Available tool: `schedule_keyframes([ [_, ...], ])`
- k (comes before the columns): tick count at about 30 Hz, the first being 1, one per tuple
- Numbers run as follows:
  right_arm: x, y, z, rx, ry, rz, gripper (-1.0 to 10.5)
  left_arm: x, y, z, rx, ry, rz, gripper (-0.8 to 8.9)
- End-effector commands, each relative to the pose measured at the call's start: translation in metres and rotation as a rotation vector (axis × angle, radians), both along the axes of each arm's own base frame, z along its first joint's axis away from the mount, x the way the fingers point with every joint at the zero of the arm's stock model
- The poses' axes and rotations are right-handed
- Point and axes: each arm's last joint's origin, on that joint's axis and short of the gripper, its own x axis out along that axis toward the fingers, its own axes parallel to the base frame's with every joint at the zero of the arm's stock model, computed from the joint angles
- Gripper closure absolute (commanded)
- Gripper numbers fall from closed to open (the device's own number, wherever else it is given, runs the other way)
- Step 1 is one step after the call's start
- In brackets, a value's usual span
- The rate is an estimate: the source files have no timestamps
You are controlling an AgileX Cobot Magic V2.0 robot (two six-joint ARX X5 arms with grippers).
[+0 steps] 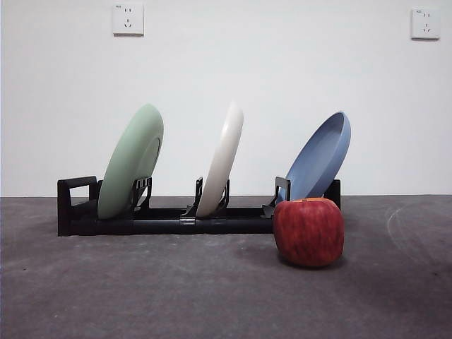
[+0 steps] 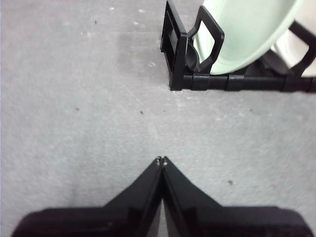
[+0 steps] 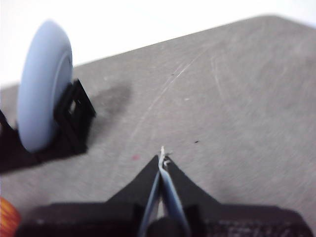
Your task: Take the green plate from the plate rack,put the plate on the table,take the apple from the table,put the apple in the plate
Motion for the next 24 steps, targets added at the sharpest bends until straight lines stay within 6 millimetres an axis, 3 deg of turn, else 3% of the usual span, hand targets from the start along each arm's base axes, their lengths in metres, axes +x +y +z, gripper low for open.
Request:
schedule_keyframes([
  [1, 0.001, 0.0, 0.001, 0.192, -0.033, -0.021, 9.5, 0.001, -0.002, 0.006, -0.122, -0.011, -0.018, 8.18],
  [7, -0.004, 0.003, 0.054, 0.247, -0.239, 0.086, 9.6, 0.007, -0.007, 0.084, -0.21, -0.138, -0.167, 8.18],
  [13, -0.003, 0.007, 0.134, 0.242, -0.281, 0.229, 9.6, 0.024, -0.013, 0.173, -0.253, -0.137, -0.332, 8.18],
  [18, 0.008, 0.012, 0.185, 0.243, -0.257, 0.429, 9.6, 0.039, -0.017, 0.214, -0.286, -0.036, -0.42, 8.18],
  [24, 0.033, 0.017, 0.234, 0.299, -0.078, 0.713, 9.6, 0.056, -0.022, 0.254, -0.269, 0.126, -0.556, 8.18],
])
